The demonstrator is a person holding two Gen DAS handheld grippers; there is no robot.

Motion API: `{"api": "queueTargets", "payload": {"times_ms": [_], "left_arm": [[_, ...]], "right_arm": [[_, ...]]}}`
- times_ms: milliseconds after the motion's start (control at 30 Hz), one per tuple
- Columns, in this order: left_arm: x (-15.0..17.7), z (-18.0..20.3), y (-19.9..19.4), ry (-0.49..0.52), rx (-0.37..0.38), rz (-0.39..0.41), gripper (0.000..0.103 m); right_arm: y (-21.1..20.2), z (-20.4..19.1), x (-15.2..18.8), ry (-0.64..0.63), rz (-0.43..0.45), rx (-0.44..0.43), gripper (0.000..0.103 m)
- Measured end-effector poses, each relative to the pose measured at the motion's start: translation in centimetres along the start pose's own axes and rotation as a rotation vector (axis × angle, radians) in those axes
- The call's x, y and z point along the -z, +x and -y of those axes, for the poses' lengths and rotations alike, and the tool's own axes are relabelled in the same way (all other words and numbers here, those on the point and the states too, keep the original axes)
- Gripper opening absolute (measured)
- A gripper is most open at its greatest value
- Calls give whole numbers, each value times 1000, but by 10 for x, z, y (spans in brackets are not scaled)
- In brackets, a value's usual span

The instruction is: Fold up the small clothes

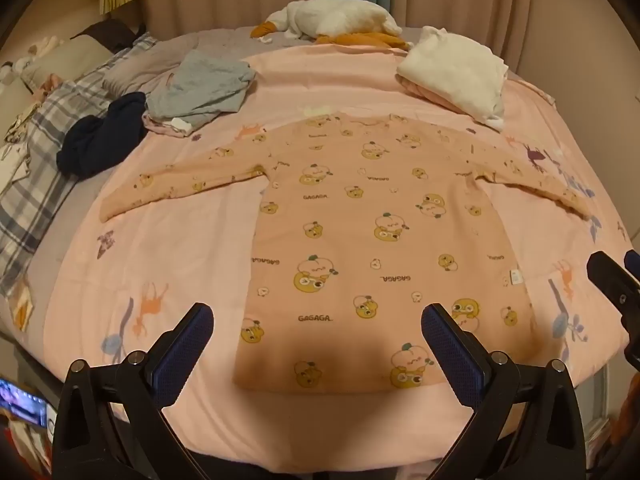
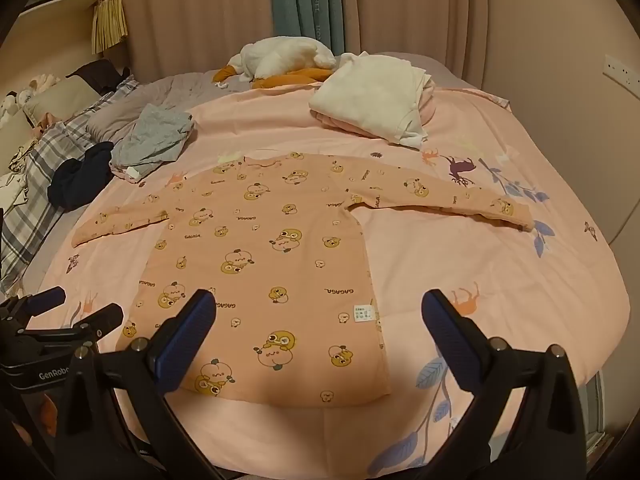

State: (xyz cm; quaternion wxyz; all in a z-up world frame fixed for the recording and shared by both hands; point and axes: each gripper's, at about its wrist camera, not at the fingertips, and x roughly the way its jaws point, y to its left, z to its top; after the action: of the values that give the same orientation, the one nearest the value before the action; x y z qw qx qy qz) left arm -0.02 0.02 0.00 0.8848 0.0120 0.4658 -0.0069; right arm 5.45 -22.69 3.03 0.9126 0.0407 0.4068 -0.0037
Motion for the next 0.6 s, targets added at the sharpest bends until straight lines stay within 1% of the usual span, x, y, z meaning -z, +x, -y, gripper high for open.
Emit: {"api": "queueTargets", "payload": {"times_ms": [233,267,600], "left_arm": [[8,-2,-2,5,-6,-2,103],[4,-2,1,8,-10,-18,103],[5,0,3,12,-15,-13,103]], "right_arm": [[0,1,0,2,-2,-2,103],[0,1,0,2,-1,-2,103],[-1,1,-1,3,2,-3,103]]}}
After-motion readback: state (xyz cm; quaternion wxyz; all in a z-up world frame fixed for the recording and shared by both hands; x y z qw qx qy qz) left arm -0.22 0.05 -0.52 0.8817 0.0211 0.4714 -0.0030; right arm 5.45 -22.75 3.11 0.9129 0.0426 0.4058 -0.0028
